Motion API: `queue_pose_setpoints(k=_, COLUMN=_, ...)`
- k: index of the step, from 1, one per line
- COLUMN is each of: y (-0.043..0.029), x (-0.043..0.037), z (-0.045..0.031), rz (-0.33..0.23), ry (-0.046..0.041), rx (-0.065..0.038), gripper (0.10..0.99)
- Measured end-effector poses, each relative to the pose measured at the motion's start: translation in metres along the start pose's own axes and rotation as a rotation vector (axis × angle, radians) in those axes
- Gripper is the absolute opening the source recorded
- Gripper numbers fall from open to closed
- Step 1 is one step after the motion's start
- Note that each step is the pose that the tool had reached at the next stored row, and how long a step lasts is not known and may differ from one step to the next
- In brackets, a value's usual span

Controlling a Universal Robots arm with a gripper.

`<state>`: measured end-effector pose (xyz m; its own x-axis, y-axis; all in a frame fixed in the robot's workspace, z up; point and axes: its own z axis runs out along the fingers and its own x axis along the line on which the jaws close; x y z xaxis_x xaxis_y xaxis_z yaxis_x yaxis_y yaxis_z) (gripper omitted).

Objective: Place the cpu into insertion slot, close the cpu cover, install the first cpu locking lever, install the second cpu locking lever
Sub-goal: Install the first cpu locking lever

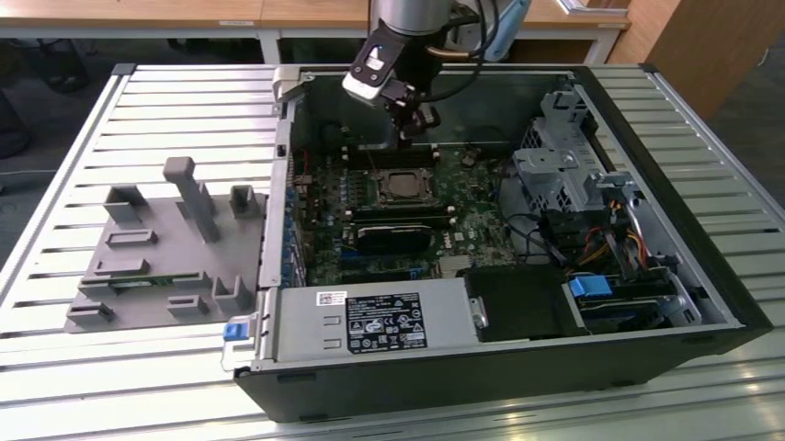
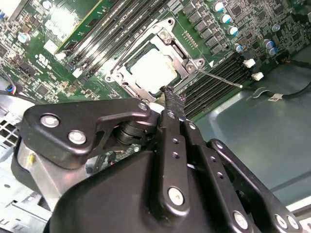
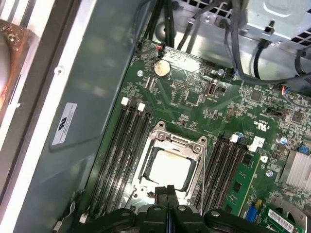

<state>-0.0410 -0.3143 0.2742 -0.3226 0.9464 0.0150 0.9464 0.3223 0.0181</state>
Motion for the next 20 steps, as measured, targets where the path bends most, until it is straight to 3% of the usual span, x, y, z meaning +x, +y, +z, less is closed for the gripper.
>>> queue_pose_setpoints(k=7, y=0.001, x=0.003, z=0.0003, rz=-0.057, ry=0.0011, rx=0.001, gripper=0.106)
queue_pose_setpoints(k=20, y=0.001, x=0.003, z=0.0023, rz=-0.285, ry=0.0057, rx=0.004, gripper=0.106)
